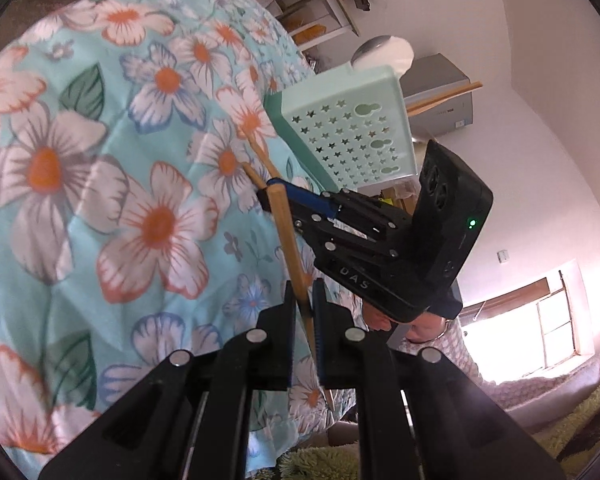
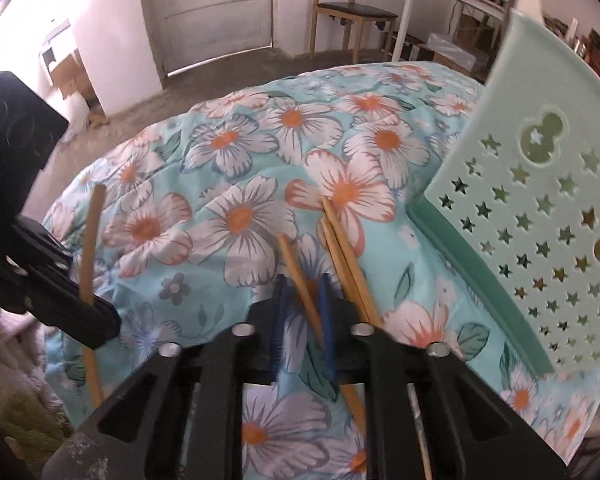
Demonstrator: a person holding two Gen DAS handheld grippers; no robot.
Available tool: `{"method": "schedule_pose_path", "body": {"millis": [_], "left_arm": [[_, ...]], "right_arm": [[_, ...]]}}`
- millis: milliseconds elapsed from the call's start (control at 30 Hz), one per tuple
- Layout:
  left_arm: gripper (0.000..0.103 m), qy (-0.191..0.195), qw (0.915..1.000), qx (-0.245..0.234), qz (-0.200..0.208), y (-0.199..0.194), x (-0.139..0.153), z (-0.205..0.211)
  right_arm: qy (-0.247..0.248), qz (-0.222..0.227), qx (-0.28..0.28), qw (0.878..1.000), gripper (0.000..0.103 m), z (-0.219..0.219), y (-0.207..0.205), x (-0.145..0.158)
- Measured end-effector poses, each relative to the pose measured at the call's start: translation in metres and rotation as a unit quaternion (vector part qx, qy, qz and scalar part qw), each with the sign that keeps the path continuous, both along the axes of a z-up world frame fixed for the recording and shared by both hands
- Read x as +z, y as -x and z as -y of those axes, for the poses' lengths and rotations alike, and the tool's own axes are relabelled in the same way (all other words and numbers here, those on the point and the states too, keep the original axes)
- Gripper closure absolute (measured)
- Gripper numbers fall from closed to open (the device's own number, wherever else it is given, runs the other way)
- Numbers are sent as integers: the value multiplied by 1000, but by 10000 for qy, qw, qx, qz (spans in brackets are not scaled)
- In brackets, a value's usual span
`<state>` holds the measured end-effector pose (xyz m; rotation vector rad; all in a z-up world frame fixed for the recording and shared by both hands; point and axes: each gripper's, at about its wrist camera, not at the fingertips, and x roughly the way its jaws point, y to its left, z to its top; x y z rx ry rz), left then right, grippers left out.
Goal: Organize utensils
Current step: 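Lower the held chopsticks into the mint-green holder and open the left tool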
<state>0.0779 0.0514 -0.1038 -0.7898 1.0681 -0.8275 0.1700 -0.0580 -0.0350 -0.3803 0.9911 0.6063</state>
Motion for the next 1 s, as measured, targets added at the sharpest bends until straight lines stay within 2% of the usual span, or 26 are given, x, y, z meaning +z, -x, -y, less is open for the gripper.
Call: {"method": "schedule_pose_path", "body": {"millis": [67,167,300,400,467,600,667,800,900,1000], "left_arm": [[96,-49,9999,24,98,2,6,-1],[96,-117,9995,22,286,5,16,0],[96,-214,9979,-32,614,9,34,3],[97,-296,9964,-80,788,9,45,7],[97,-354,9953,-88,901,10,53,8],[98,-472,9907,-12,1279,5,80,12],[98,-535,9858,44,1594,4,100,14],[98,-497,9762,125,2108,-2,138,22],[98,-529,9622,147,2667,-5,174,29],[98,-519,9455,183,3210,-10,212,37]], "right_arm": [[-24,139,-59,9999,99,3,5,10],[-256,480,-298,9981,99,17,17,40],[-734,962,-991,9877,99,65,41,91],[-1295,1290,-1653,9691,99,111,68,122],[-1643,1426,-1978,9558,99,134,84,133],[-2351,1683,-2617,9208,99,178,115,143],[-2628,1768,-2828,9054,99,194,127,143],[-3059,1916,-3018,8824,99,211,133,144],[-3356,1984,-3015,8701,99,219,136,148],[-3493,2027,-2975,8651,99,224,137,148]]}}
